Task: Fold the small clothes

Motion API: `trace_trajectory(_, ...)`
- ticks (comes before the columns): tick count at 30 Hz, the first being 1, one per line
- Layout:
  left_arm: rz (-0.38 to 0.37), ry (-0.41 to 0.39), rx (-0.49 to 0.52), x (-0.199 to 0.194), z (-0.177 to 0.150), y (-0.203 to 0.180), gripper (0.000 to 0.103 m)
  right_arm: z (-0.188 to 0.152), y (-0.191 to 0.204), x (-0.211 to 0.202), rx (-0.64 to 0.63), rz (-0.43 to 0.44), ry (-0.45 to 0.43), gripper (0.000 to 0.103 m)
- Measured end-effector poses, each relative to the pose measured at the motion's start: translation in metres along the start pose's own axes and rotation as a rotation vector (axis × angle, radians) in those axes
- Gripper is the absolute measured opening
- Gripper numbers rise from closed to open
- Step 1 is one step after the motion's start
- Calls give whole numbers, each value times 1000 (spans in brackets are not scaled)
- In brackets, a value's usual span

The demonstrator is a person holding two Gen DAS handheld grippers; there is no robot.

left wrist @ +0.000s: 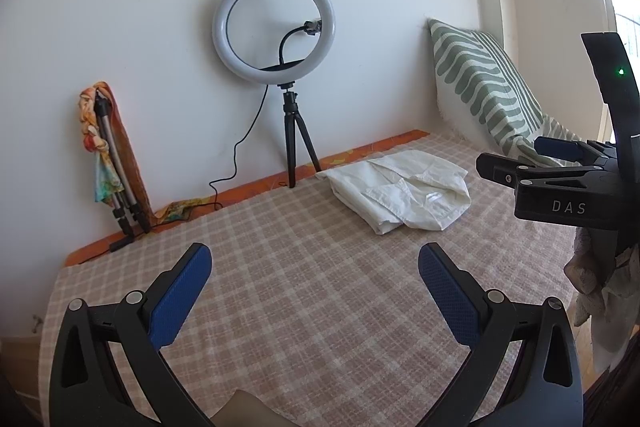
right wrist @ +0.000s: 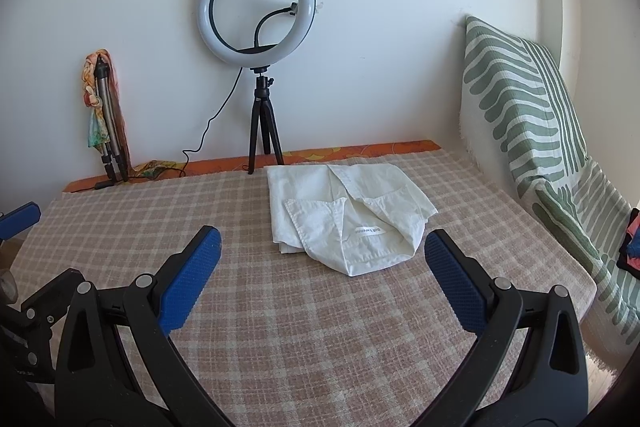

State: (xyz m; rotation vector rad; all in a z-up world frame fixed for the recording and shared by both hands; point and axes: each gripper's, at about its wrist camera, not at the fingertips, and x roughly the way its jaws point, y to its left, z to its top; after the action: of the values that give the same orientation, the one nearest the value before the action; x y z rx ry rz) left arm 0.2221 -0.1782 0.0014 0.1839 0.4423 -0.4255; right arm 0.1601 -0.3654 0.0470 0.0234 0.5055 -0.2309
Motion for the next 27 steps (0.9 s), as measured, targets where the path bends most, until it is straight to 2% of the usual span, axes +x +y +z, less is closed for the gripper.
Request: trace_trajectory(27, 6, 12, -18, -3, -1, 1, 103, 1, 2, 0, -4, 3, -7, 103)
